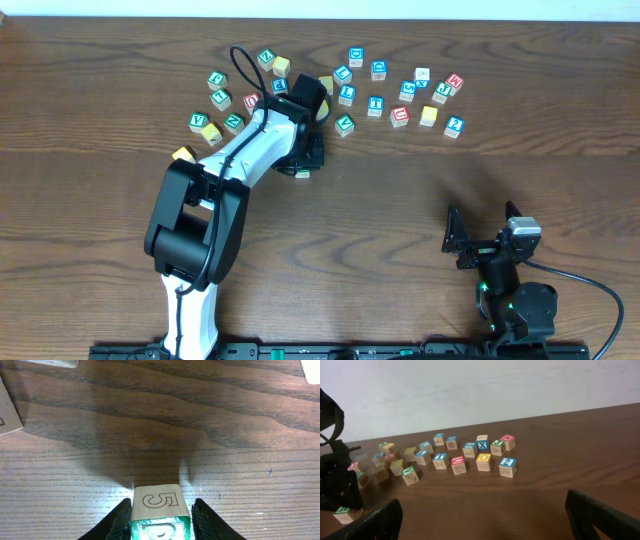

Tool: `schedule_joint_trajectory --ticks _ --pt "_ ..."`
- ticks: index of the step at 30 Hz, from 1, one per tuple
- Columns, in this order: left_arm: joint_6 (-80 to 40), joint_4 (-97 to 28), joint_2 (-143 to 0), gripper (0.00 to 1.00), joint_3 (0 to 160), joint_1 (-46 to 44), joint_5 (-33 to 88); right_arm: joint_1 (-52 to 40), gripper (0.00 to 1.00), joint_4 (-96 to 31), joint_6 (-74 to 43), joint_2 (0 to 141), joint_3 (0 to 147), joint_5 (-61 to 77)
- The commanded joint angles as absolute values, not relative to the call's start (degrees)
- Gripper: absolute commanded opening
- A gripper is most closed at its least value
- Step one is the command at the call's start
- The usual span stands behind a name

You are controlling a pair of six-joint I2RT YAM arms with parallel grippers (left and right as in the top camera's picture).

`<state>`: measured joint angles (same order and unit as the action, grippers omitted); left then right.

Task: Spell out ROBOT
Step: 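Carry the green R block toward the table center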

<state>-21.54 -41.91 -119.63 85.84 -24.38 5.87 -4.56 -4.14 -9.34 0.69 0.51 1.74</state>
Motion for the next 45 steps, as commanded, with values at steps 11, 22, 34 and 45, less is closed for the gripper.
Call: schedule_joint_trajectory --ticks 11,22,34,45 --pt "-19.9 -41.9 -120.6 0.38 85.3 -24.2 5.4 -4.2 0.99 -4.2 -8.5 0.4 0.3 1.8" --pt "-19.5 -41.8 -120.6 0.38 85.3 -24.2 5.4 -4.2 0.99 -4.2 -8.5 0.4 0.3 1.8" --pt "-18.9 -41.7 -120.6 0.38 85.3 -24.2 5.5 -4.2 0.99 -4.2 -8.5 0.4 0.3 1.8" --pt "-18.9 -43.3 -120.1 0.38 87.2 -24.2 5.6 -4.2 0.99 -4.2 -8.5 0.4 0.3 1.8"
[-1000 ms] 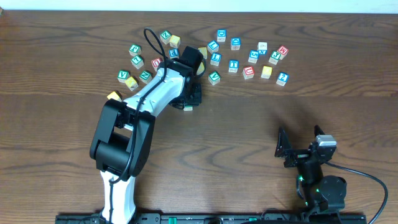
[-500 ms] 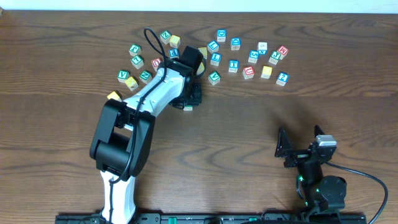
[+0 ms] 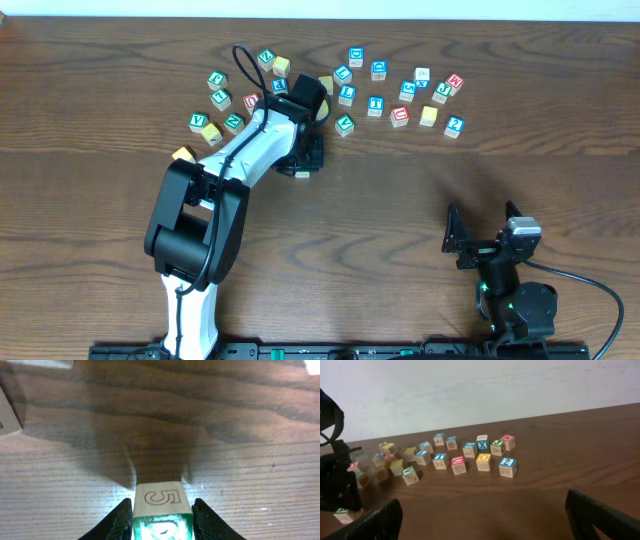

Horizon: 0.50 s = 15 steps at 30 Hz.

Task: Spell out ROBOT
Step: 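Carry the green R block toward the table center, then set the green R block down and open the left gripper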

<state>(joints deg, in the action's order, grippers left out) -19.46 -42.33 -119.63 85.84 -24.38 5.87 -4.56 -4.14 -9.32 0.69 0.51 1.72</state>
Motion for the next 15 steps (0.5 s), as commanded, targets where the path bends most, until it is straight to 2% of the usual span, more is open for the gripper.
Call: schedule_joint_trajectory --ticks 1,14,15 --pt "-18.9 -43.4 -119.9 0.38 87.5 -24.2 5.6 -4.2 0.99 -4.2 -8.5 0.4 0.3 1.8" --pt "-18.9 -43.6 -110.7 0.4 88.0 -24.2 5.6 -4.2 0.99 -4.2 -8.5 0.4 0.3 1.8" --pt "-18.9 -43.7 -109.9 0.47 88.0 -24.2 5.5 -4.2 0.99 -4.2 -8.5 0.4 0.3 1.8"
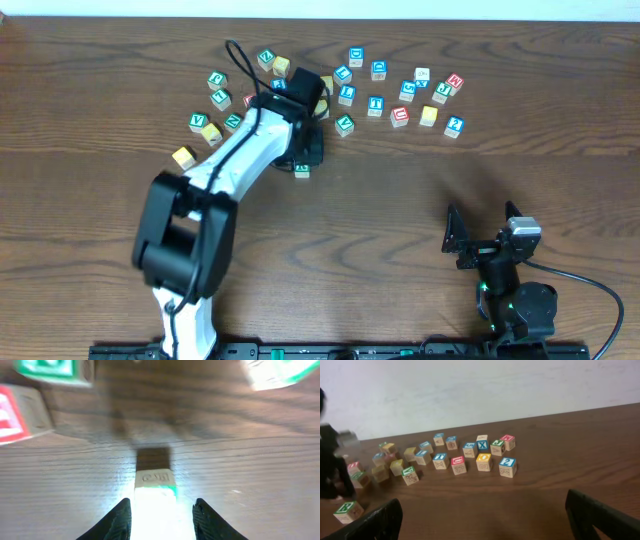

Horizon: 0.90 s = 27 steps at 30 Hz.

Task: Spell out ROBOT
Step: 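Set the green R block down and open the left gripper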

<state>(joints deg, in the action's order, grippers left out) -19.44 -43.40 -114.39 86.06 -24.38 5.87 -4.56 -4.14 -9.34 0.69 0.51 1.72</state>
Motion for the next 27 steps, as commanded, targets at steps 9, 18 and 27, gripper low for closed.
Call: schedule_joint_trajectory --ticks 9,18,27 --pt "-17.6 -46.4 -102.2 0.54 88.0 -24.2 4.3 -4.2 0.99 -4.2 -8.5 0.4 0.3 1.8" --pt "-15.2 -50.2 -94.8 0.67 88.0 -23.2 0.6 -4.2 0.99 -4.2 -8.5 0.4 0.3 1.8" --pt "-12.4 -54.4 -89.3 0.67 88.0 -14.5 0.6 -4.2 0.99 -4.2 -8.5 0.4 0.3 1.8"
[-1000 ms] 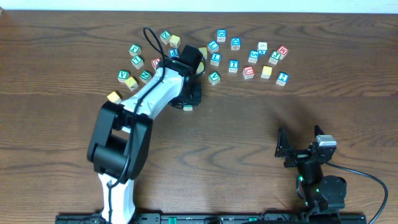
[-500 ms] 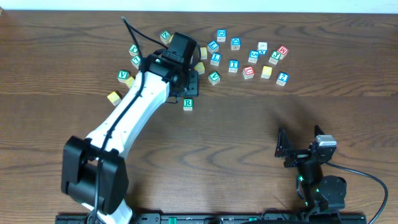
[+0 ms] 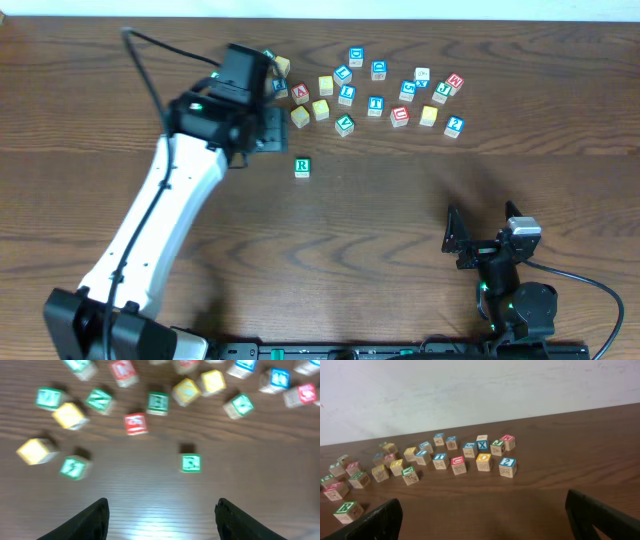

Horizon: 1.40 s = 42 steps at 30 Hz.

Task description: Spell out ROBOT

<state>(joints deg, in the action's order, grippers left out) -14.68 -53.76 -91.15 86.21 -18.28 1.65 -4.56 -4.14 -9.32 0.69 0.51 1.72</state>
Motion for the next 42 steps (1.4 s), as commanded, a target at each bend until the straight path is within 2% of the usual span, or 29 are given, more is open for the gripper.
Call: schedule_joint_trajectory --ticks 1,10,23,42 --pt "-12.4 -54.4 -89.1 0.67 88.0 -13.2 0.6 -4.2 0.99 -4.2 -8.5 0.4 0.3 1.8" --pt "-12.5 -54.2 -88.7 0.71 88.0 -5.0 0.9 -4.2 0.99 -4.2 -8.5 0.4 0.3 1.8" --pt "-15.1 -54.6 -88.7 0.78 88.0 -4.4 0.8 -4.2 0.99 -4.1 -8.5 0.4 0.3 -1.8" --pt "-15.1 -55.7 -88.7 0.78 88.0 -4.4 0.8 -4.2 0.99 -4.1 -13.7 4.9 1.9 14.6"
